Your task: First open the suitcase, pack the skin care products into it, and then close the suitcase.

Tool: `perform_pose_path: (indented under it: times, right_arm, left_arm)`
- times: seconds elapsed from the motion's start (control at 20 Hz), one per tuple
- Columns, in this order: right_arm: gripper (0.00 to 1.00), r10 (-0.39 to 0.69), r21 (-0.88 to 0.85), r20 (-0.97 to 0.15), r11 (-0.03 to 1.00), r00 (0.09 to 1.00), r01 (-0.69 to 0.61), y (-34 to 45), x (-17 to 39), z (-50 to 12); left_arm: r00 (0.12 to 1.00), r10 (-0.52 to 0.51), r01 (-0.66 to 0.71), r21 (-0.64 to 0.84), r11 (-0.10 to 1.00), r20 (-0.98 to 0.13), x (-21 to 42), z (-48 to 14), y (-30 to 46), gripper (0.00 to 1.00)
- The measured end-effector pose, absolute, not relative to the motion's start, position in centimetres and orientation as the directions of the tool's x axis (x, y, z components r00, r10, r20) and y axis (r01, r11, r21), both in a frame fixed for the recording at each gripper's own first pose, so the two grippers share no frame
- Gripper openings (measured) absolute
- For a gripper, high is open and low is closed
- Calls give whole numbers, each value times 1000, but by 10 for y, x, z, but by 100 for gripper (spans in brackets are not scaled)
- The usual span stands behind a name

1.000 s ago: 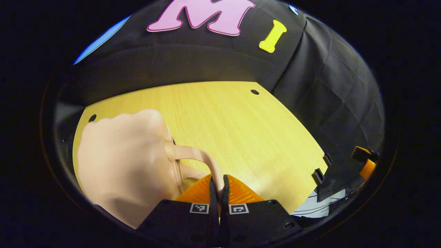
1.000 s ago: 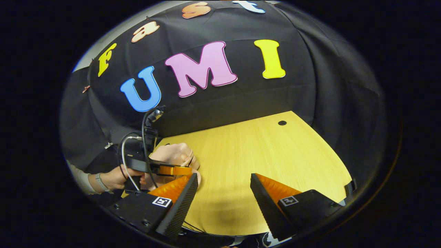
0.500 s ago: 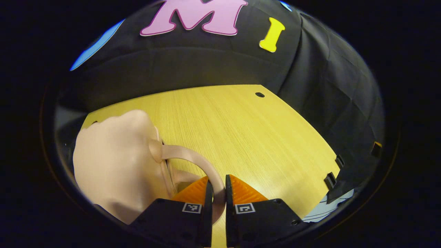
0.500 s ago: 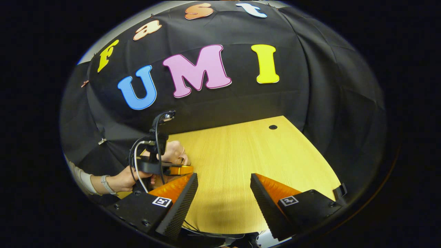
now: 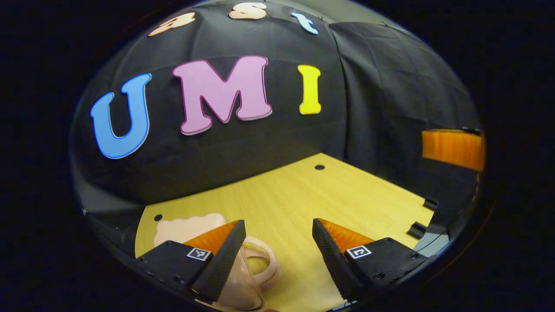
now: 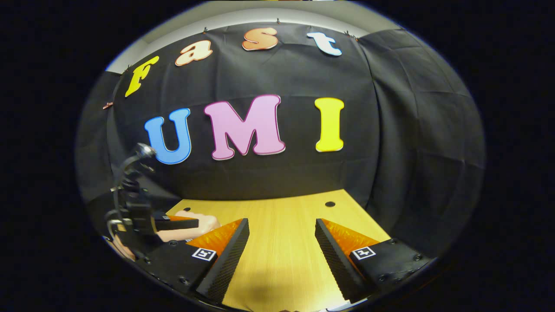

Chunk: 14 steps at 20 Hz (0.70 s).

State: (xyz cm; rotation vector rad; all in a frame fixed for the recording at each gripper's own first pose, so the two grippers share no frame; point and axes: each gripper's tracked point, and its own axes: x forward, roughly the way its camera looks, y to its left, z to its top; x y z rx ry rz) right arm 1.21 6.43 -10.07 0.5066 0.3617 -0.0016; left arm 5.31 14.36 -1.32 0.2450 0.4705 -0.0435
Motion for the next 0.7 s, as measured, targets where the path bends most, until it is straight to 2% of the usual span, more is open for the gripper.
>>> perform_pose_path:
  times: [0.35,0.45,0.7]
  right_arm:
    - [97,-15,397,-224,912,974,105,41,23,-39]
    - [97,-38,396,-199,911,979,116,35,21,-23]
    - [97,-62,344,-155,932,986,113,30,16,3]
  left_arm:
    - [967,-89,142,214,967,-237,48,96,100,98]
    - [965,-124,165,169,972,-232,42,109,91,97]
    - [972,-97,131,151,980,-215,43,120,95,97]
